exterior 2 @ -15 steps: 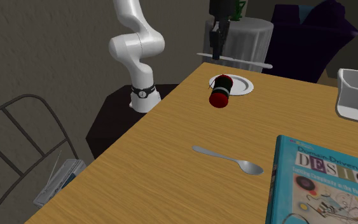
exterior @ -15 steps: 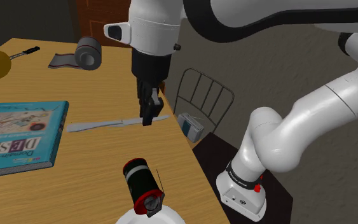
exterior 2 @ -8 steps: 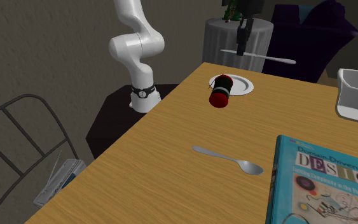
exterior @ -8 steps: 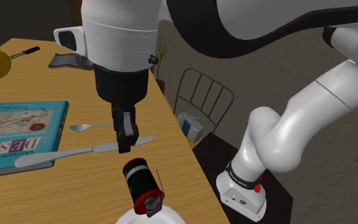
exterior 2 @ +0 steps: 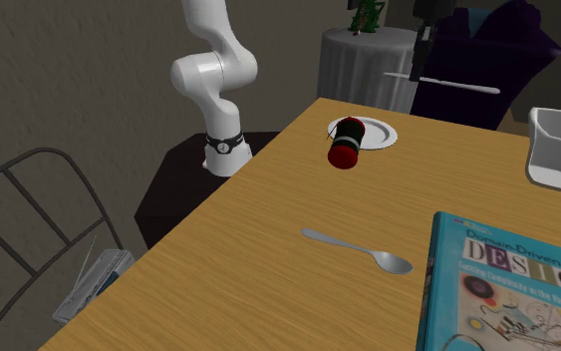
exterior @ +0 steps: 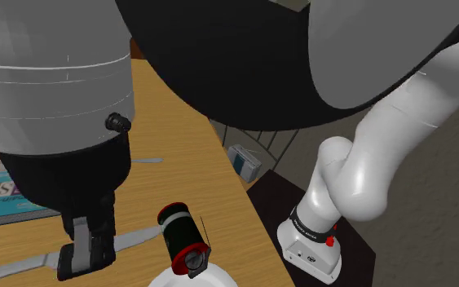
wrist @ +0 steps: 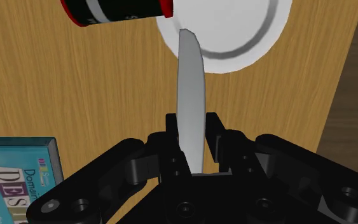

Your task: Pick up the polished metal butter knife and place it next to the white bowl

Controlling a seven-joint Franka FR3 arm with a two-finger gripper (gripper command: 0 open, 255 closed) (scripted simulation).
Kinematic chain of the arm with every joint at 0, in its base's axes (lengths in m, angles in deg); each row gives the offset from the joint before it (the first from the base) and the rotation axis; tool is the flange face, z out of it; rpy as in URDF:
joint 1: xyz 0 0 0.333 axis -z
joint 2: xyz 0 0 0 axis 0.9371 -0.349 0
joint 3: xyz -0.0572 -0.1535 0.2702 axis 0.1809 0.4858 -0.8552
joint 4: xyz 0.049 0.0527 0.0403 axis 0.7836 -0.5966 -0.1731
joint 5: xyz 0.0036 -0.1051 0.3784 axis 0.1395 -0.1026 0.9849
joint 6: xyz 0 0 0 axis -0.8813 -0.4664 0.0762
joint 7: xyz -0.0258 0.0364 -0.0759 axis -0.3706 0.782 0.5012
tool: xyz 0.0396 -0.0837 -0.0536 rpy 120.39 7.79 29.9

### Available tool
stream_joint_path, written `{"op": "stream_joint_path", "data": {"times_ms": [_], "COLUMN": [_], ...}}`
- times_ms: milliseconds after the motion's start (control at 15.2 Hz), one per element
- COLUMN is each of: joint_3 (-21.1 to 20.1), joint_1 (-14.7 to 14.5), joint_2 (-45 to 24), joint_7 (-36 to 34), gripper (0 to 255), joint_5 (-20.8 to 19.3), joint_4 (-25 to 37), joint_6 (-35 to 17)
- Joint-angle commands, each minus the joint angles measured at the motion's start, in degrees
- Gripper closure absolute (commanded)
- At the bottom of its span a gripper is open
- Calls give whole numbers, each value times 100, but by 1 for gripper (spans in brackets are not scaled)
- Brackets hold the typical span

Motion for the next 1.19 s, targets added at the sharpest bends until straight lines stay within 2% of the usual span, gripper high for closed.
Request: {"op": "stream_joint_path", "data": {"times_ms": [0, 198, 396, 660, 858, 924, 1122], "joint_3": [-220, -498, -658, -672, -549, -516, -519], "joint_1": [-88, -305, -684, -1440, -2186, -2294, -2194], "joint_2": [-386, -1093, -1866, -2949, -3814, -3925, -3859], "joint_7": [-388, -978, -1548, -2168, -2466, -2488, -2505], "gripper": [255, 255, 255, 255, 255, 255, 255], "joint_5": [-217, -676, -1211, -1926, -2420, -2473, -2437], "joint_4": [369, 1033, 1806, 3071, 4306, 4484, 4134], "joint_6": [32, 137, 335, 766, 1238, 1306, 1030]}}
